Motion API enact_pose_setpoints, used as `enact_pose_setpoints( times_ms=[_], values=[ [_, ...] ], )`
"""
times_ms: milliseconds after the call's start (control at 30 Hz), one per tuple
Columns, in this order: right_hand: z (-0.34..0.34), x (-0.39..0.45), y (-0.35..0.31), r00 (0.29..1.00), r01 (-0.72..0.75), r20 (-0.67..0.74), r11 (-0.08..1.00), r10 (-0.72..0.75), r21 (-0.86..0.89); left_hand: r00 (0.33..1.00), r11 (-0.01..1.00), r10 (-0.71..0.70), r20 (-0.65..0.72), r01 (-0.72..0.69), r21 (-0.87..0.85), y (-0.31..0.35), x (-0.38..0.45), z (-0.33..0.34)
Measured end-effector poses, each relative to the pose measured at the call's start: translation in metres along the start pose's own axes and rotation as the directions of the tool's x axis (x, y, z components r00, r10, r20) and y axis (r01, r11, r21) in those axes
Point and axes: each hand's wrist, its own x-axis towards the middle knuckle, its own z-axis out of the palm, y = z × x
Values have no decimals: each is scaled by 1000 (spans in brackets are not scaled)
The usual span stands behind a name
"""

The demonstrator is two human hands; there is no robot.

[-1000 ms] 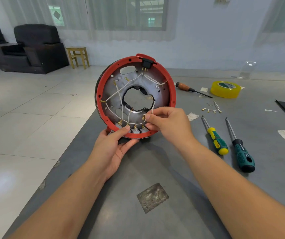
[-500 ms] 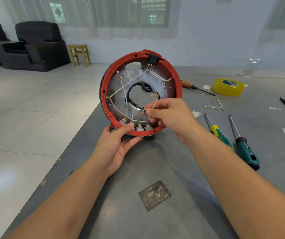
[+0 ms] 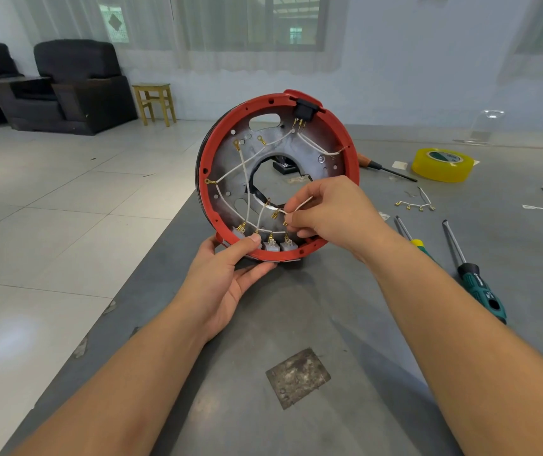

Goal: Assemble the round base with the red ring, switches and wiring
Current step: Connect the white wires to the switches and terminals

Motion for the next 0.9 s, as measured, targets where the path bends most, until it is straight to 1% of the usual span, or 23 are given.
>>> enact_pose_setpoints(
  times_ms=[267,400,500,633,900],
  values=[
    [0,-2,-1,999,48,12,998,-48,-44,1000,1000,-1,25,1,4,0,-1,-1],
    [2,-3,-1,995,87,53,989,-81,-123,1000,1000,3,25,-3,-1,-1,0,-1],
    [3,-2,0,995,82,61,992,-76,-97,1000,1000,7,23,-7,3,-1,0,-1],
    [4,-4,2,992,114,69,992,-109,-60,1000,1000,5,29,-5,3,-2,0,-2],
    [8,-2,1,990,138,12,963,-139,-232,1000,1000,-1,28,1,0,-1,0,-1]
  ],
)
